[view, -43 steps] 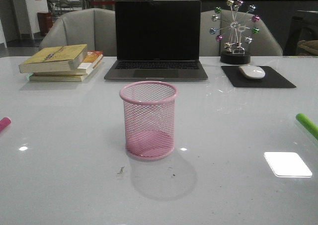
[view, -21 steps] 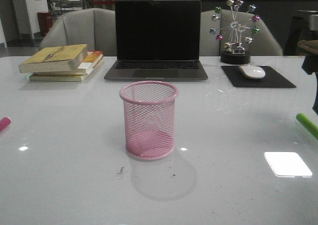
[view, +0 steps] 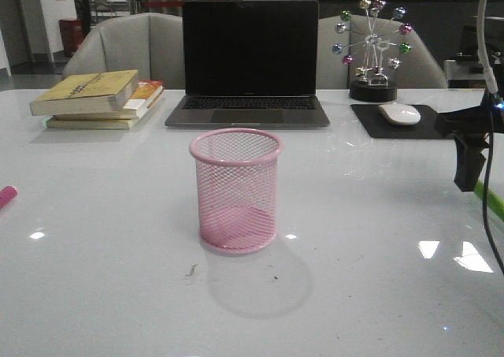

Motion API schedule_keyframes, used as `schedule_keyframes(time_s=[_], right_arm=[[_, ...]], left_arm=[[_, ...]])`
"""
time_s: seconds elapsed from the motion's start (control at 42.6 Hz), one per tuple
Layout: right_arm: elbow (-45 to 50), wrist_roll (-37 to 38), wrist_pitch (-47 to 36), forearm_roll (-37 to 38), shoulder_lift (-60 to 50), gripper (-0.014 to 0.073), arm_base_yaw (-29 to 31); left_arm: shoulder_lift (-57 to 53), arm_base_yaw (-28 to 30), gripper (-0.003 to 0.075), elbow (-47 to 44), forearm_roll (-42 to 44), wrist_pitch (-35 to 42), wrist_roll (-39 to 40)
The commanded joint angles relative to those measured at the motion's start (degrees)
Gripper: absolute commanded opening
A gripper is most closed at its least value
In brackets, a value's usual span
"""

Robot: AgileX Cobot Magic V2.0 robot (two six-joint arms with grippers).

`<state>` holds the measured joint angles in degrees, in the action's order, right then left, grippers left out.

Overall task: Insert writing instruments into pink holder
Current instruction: 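Lower the right gripper onto the lime-green marker and grasp it, then lift the green marker and carry it over the pink mesh holder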

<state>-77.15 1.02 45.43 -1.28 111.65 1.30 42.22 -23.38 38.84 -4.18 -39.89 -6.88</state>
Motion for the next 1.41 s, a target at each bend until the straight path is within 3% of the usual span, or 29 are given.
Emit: schedule_keyframes(time_s=[0.0,0.235,0.564,0.705,0.963,1.128,1.386], right_arm=[[-3.6,-0.6,-0.3,-0.1,-1.1,0.0541,0.1],[-5.9,-0.6,0.3,-0.1,1.9,0.0522,0.1],[-5.9,-0.6,0.6,-0.1,2.4,0.0236,0.1],[-5.9,-0.6,1.7,-0.2,1.7,0.0160,0.1],[-5.8,-0.6,0.2,-0.7,-6.5,0.0142,-1.3],[-2.4,-0.6,-7.5,-1.7,-17.0,0.0142,-6.8],[12.5,-0.6,-35.7,-8.4,-32.4,0.0142,-19.9]], left_arm=[[0.0,-0.4,0.0559,1.6,-0.6,3.7,0.1],[0.0,-0.4,0.0559,1.6,-0.6,3.7,0.1],[0.0,-0.4,0.0559,1.6,-0.6,3.5,0.1],[0.0,-0.4,0.0559,1.6,-0.6,3.5,0.1],[0.0,-0.4,0.0559,1.6,-0.6,3.5,0.1],[0.0,-0.4,0.0559,1.6,-0.6,3.5,0.1],[0.0,-0.4,0.0559,1.6,-0.6,2.7,0.1]])
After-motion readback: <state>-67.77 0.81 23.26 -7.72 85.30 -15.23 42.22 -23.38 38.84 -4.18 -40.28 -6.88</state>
